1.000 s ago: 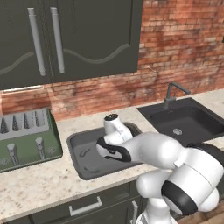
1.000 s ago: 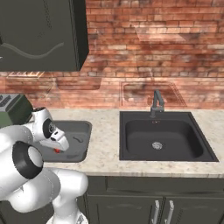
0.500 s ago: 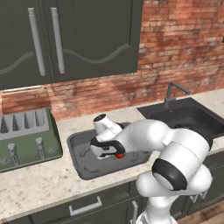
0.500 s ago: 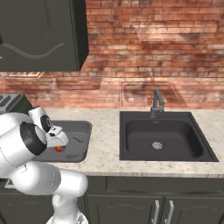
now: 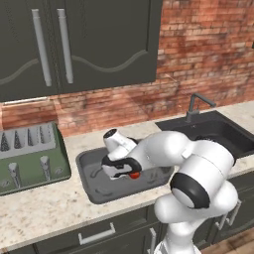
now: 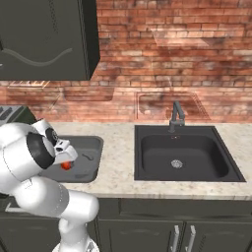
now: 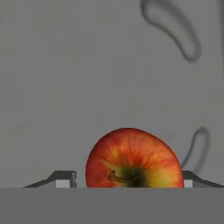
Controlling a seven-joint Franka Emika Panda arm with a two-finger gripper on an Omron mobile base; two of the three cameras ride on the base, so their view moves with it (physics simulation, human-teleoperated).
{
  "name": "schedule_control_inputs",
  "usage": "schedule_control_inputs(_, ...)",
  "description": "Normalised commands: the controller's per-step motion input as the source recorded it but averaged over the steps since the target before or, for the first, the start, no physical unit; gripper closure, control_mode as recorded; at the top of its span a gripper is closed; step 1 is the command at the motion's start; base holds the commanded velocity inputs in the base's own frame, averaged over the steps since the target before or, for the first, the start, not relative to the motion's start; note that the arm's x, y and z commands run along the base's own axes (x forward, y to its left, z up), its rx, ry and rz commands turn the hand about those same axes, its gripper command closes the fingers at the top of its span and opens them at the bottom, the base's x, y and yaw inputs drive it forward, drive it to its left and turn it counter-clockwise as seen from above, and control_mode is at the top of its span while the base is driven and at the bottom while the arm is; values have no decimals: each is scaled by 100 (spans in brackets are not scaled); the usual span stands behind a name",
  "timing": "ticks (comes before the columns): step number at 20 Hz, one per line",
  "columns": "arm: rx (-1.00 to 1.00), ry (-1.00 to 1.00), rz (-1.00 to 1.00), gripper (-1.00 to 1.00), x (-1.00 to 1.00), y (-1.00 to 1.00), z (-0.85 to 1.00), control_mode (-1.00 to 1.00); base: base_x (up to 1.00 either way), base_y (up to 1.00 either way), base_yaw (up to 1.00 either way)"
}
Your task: Pick the peach and apple from the fridge and place them inside the tupperware on the counter.
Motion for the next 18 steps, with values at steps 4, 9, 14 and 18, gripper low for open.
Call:
schedule_control_inputs(4,29,-5,0,-100,0,-16,2,-100,0,0,0)
schedule_control_inputs(9,23,-15,0,-100,-26,-3,25,-100,0,0,0)
schedule_control_inputs(14,6,-25,0,-100,-51,0,36,-100,0,0,0)
schedule_control_inputs(18,0,-21,0,-100,-56,0,61,-100,0,0,0)
